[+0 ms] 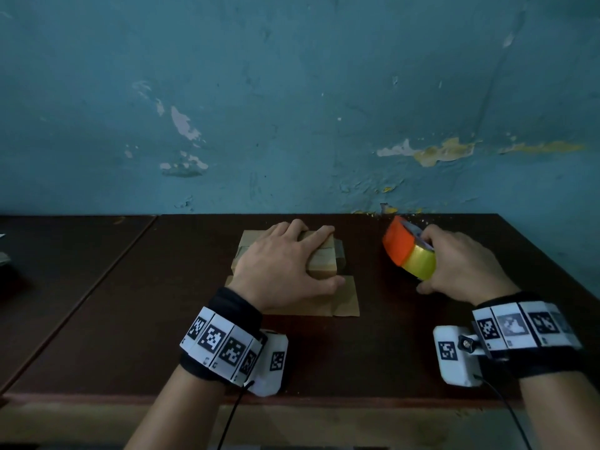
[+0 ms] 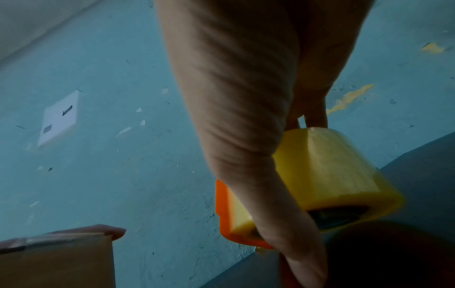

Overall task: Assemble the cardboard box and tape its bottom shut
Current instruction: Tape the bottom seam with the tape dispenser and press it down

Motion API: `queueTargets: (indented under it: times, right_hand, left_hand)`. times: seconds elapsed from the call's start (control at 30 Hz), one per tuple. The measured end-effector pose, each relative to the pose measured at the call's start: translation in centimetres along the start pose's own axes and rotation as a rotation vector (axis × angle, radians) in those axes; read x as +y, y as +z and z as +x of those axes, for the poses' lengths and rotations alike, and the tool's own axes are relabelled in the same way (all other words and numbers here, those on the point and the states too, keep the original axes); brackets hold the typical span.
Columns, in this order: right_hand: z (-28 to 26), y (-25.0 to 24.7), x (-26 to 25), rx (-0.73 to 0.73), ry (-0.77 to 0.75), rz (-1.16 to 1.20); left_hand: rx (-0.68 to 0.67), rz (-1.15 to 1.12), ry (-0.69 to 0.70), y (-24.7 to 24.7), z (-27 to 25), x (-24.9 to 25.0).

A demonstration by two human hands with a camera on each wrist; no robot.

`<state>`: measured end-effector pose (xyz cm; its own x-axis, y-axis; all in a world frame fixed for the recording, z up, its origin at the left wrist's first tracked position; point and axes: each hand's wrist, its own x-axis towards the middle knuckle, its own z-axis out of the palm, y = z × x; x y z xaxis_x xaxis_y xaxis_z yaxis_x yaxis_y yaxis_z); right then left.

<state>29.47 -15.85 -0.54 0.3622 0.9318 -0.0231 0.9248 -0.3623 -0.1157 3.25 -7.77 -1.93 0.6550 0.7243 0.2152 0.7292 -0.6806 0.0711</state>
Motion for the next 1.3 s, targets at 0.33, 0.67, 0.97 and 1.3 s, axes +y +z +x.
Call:
queueTargets:
  times: [0.33, 0.67, 0.97, 1.3]
  right_hand:
    - [0.1, -0.6, -0.8, -0.096, 0.015, 0.009]
    - [0.5, 1.2, -3.5, 0.202, -0.329, 0.812]
    - [0.7, 4.1, -6.9, -0.127, -0.280, 1.276]
    - [1.0, 4.7, -7.5, -0.235, -0.268, 1.487]
  left_hand:
    - [0.013, 0.003, 0.004, -0.3, 0.0, 0.0]
    - [0.014, 0.007, 0.010, -0.2, -0.2, 0.2]
    - [0.025, 0.025, 0.010, -0.1, -0.3, 0.3]
    - [0.015, 0.037, 0.006, 0.0, -0.1, 0.3]
